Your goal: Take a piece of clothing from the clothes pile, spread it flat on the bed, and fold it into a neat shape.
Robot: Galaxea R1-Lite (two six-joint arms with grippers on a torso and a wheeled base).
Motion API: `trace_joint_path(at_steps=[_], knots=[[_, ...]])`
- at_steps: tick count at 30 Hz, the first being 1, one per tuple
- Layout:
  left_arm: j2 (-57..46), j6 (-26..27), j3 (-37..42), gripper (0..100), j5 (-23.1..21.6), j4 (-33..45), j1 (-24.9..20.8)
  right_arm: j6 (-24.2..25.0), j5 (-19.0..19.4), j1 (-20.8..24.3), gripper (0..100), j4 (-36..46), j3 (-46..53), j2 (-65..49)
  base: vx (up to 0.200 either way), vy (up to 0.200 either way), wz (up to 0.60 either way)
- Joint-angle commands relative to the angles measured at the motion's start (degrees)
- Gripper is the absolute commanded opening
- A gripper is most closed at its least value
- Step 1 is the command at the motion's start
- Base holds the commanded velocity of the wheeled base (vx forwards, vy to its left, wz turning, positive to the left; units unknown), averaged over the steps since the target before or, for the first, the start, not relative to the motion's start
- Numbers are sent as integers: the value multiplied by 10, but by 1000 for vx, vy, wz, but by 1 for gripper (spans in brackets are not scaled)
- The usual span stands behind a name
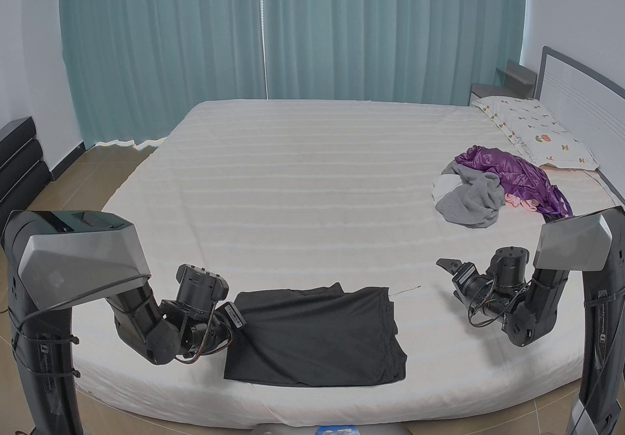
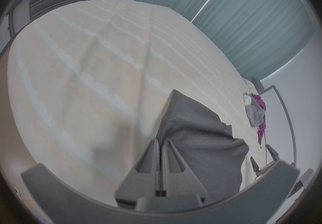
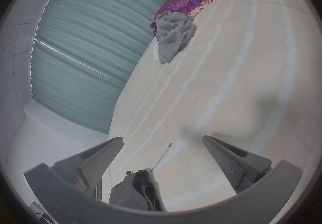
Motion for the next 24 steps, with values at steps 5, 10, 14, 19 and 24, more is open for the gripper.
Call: trace_joint_path(at_steps=[5,10,14,19,24], knots=[[-8,-4,4,0,3,3,-1,0,0,0,100,0,0,-1,0,200,0],[-12,-4,6,0,4,7,-1,0,0,0,100,0,0,-1,0,200,0],[-12,-4,8,0,4,22,-5,0,0,0,100,0,0,-1,0,200,0],[-14,-4,8,0,4,27,-9,0,0,1,100,0,0,0,0,0,0],[-12,-4,8,0,3,26,-9,0,0,1,100,0,0,0,0,0,0]])
